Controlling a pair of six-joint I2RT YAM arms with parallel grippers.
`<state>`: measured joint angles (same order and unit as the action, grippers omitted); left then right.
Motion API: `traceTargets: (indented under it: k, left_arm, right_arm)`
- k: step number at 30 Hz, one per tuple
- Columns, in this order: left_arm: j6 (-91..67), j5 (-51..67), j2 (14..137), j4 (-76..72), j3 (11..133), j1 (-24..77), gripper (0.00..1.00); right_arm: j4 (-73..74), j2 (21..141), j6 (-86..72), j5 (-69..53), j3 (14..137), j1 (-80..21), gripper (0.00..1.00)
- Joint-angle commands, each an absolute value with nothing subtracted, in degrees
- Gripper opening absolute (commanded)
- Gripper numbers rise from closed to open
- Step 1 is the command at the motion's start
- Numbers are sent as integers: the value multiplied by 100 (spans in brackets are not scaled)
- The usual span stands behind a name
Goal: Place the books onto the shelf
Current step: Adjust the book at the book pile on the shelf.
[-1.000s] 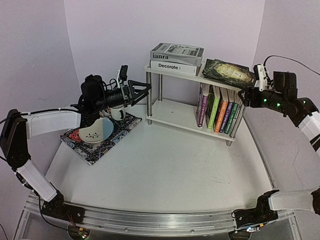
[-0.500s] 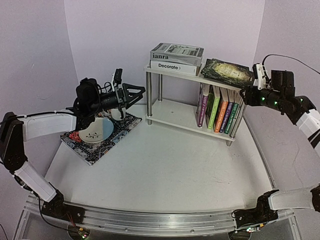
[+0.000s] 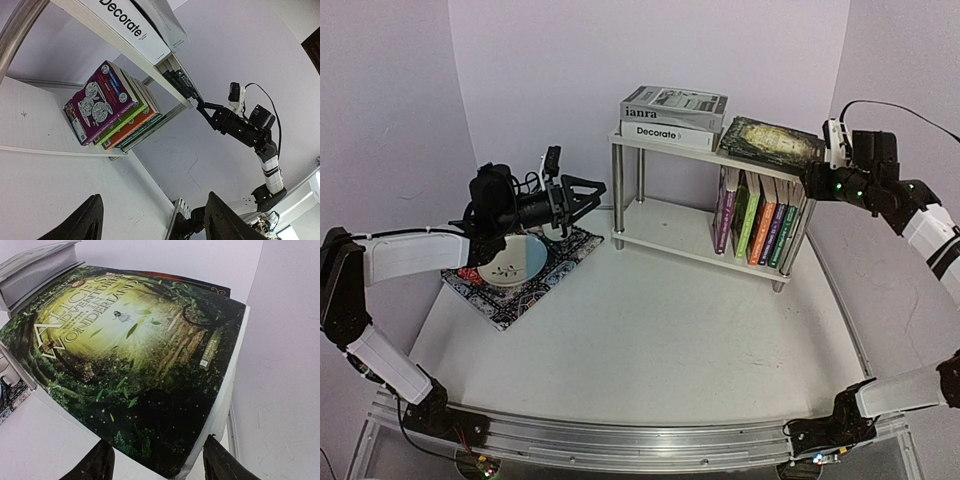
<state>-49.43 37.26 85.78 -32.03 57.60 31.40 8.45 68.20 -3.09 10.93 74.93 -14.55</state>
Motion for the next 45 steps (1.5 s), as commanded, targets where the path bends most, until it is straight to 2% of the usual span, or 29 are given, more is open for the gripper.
traceTargets:
  k: [1, 8, 14, 16, 18, 19, 20, 30, 36, 39, 40, 43, 45]
  left_arm:
    - [-4877, 3704, 8317, -3252, 5746, 3087, 70]
    - [-4908, 3742, 8404, -3237, 5775, 3085, 70]
    - [-4922, 3769, 8483, -3225, 5808, 3077, 71]
    - [-4922, 3772, 8506, -3224, 5815, 3076, 71]
    - [-4922, 3788, 8522, -3218, 5821, 3076, 71]
    - [-4922, 3799, 8537, -3216, 5836, 3070, 71]
    - [-4930, 3811, 8543, -3215, 5846, 3068, 71]
    - [-4948, 3913, 8659, -3199, 5912, 3064, 71]
    - [-4939, 3920, 8643, -3199, 5873, 3052, 71]
    - [-4939, 3931, 8625, -3186, 5865, 3050, 71]
    - [-4939, 3933, 8618, -3189, 5855, 3046, 71]
    - [-4947, 3929, 8605, -3187, 5841, 3040, 72]
    - [-4951, 3936, 8605, -3182, 5840, 3041, 72]
  right_arm:
    - [467, 6972, -362, 1600, 7850, -1436, 61]
    - [431, 7291, -303, 1680, 8147, -1383, 62]
    - [431, 7572, -263, 1749, 8331, -1325, 67]
    - [437, 7601, -225, 1625, 8337, -1325, 73]
    - [441, 7573, -172, 1407, 8310, -1324, 85]
    - [444, 7547, -116, 1330, 8285, -1320, 94]
    - [496, 7526, -67, 1258, 8277, -1324, 98]
    - [1458, 7352, 250, 1007, 8700, -1333, 98]
    - [1594, 7117, 308, 1081, 8777, -1351, 95]
    - [1864, 7061, 121, 943, 8910, -1352, 90]
    - [1955, 7065, -35, 785, 8956, -1352, 83]
    - [2112, 7128, -529, 98, 9031, -1352, 52]
    - [2048, 7209, -869, -383, 9022, -1350, 25]
